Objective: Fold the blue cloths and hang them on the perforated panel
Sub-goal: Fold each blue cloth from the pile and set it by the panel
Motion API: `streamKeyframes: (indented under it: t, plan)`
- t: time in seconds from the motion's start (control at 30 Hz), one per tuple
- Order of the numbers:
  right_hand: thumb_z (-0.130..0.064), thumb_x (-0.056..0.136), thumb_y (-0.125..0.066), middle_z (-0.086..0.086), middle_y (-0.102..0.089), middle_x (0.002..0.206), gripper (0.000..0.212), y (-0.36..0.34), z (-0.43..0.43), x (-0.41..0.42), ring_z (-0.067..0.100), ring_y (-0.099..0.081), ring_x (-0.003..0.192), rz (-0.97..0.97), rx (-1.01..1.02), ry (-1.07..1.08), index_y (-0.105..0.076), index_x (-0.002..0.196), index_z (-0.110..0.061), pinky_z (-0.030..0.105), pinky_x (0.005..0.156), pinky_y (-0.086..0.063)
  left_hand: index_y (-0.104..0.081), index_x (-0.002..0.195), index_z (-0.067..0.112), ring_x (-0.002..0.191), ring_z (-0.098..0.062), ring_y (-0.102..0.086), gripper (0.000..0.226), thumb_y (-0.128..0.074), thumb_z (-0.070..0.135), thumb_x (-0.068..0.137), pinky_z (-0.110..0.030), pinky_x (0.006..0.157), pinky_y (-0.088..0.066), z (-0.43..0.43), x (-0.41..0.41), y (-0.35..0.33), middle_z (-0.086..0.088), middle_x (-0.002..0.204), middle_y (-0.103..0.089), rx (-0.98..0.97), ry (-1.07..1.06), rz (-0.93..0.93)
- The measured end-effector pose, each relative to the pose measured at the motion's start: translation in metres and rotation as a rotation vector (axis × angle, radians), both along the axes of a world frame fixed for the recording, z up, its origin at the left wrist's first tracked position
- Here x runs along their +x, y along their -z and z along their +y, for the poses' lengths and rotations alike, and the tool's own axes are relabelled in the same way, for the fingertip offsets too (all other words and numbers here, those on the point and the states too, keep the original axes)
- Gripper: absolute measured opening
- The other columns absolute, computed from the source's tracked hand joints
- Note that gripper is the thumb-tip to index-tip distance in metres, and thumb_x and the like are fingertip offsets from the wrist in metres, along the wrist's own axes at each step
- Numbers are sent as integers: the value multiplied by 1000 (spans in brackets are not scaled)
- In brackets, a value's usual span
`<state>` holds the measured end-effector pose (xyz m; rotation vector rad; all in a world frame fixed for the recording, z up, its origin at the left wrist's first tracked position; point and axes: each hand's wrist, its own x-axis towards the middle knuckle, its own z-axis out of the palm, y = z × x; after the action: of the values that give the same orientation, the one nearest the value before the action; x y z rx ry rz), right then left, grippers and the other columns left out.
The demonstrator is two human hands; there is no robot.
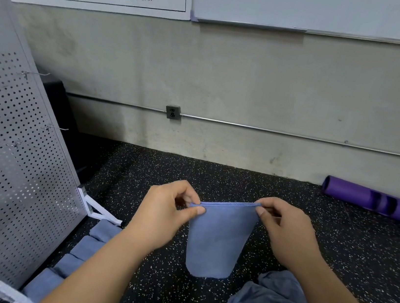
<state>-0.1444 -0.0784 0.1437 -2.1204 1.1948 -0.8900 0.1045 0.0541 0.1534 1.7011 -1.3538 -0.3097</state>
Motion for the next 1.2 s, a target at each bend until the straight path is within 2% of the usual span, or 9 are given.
streamKeyframes:
  t: [0.13, 0.23, 0.43, 0.6, 0.77, 0.93, 1.07, 1.13, 1.2]
  plan:
    - [-25, 102, -70, -24, -75, 91, 15, 4, -2, 0, -8, -67, 86, -50, 25, -9, -73, 100, -39, 8, 67, -47, -72, 96, 37, 88, -9, -71, 33, -90, 13, 84, -32, 87, -58, -1, 0, 0, 15, 92, -74, 20, 54, 41]
    - [-22, 100, -73, -23, -75, 90, 16, 8, -2, 1, -3, -69, 86, -102, 76, -33, -75, 98, -38, 15, 75, -54, -73, 103, 38, 89, -11, -72, 36, -87, 9, 86, -36, 90, -59, -2, 0, 2, 12, 94, -76, 7, 49, 93]
    - [-15, 97, -77, -10, -80, 87, 14, 3, -3, 2, 9, -74, 83, -284, 206, -85, -79, 98, -29, 22, 73, -57, -75, 109, 16, 74, -17, -58, 24, -81, 0, 91, -24, 74, -53, -3, -3, -7, -5, 87, -75, -150, 92, 541]
    - [-18, 97, -78, -16, -79, 86, 16, 6, -3, 4, 7, -74, 85, -228, 154, -56, -79, 96, -34, 28, 78, -58, -77, 103, 24, 75, -14, -63, 23, -81, 4, 92, -28, 75, -56, -2, -4, -4, -3, 87, -76, -103, 71, 368]
    - [-16, 98, -77, -12, -81, 90, 16, 3, -7, 0, 13, -76, 90, -275, 178, -60, -80, 98, -32, 40, 84, -62, -75, 113, 17, 86, -16, -70, 29, -80, -1, 91, -25, 82, -56, -1, -8, -10, -8, 92, -79, -153, 126, 464]
    - [-17, 97, -77, -18, -78, 86, 18, 0, -2, 1, 4, -72, 79, -275, 148, -51, -79, 97, -36, 25, 74, -54, -74, 112, 26, 91, -16, -74, 32, -82, 4, 91, -25, 86, -53, -3, -10, -8, 2, 88, -80, -156, 23, 325]
    - [-21, 97, -77, -21, -75, 83, 20, 0, -2, 3, 2, -63, 69, -303, 83, 31, -77, 96, -41, 28, 72, -54, -74, 110, 29, 86, -6, -72, 30, -82, 6, 92, -14, 85, -48, -5, -12, -8, 7, 83, -77, -192, -49, 300]
    - [-21, 96, -77, -20, -76, 83, 20, 1, -2, 4, 3, -63, 70, -294, 85, 17, -78, 95, -41, 31, 74, -57, -76, 107, 29, 86, -9, -72, 29, -82, 5, 91, -17, 83, -50, -5, -13, -8, 6, 84, -77, -182, -35, 288]
    - [-23, 97, -77, -24, -74, 83, 20, -2, -1, 4, 4, -65, 73, -284, 40, 70, -77, 93, -42, 24, 73, -54, -76, 104, 29, 84, -9, -72, 26, -82, 6, 91, -17, 82, -52, -5, -13, -8, 8, 84, -76, -197, -60, 279]
